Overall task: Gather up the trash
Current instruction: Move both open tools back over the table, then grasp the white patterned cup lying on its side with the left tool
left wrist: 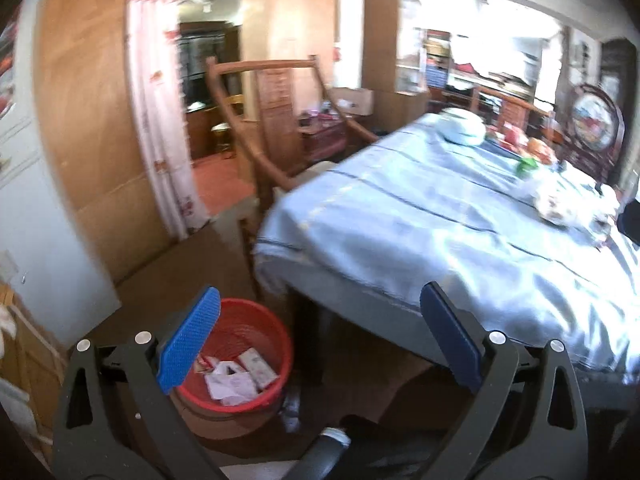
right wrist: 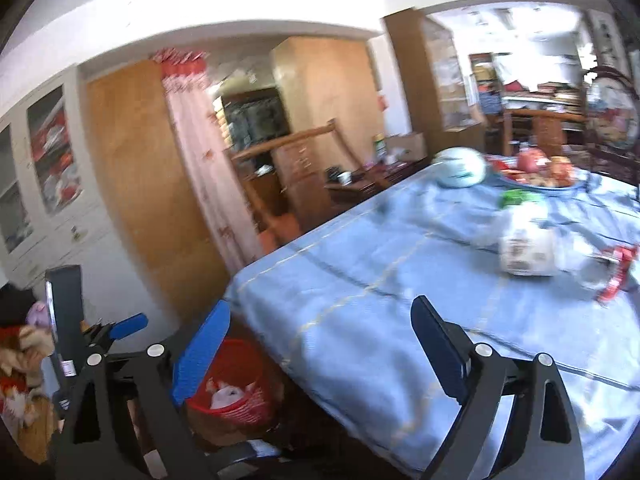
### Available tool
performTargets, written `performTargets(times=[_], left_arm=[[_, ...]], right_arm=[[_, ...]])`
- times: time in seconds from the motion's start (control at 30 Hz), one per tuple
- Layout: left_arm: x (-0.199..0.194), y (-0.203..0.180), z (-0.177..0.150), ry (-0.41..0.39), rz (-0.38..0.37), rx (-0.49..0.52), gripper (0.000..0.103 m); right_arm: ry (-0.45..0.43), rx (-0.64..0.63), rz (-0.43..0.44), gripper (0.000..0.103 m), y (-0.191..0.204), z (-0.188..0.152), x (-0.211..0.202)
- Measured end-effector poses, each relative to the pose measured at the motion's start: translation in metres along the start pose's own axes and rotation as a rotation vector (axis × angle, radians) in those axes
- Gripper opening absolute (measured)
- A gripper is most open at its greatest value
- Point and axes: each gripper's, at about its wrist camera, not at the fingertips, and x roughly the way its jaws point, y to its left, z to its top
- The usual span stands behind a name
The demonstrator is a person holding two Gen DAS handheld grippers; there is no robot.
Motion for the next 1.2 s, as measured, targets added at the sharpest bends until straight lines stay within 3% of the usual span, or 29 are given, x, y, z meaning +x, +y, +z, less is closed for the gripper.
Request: performTargets(times=[0.37,0.57,0.93,1.2], left_arm=[[0.015,-0.091,0.021,0.007,-0.090,0.168,0.096],[0.040,-0.132,0.036,0.036,-0.145,0.213,0.096],[0.112,-0.207,0.079,0.170,-0.336,0.212,0.096],[0.155,-0.282,0.099,0.260,-0.489,0.259,0.096]], right_arm=[[-0.123,0.142,-0.238,0.093,-0.104,-0.011,-0.045],[-0.120,0.223,-0.327,0.093,-0.158,-0.015,-0.046],[-0.082,0.350,-0.537,0.094,-0.245,-0.026,-0.049],[-0.074,0.403,-0.518,0.094,-0.269,-0.027,-0.040]])
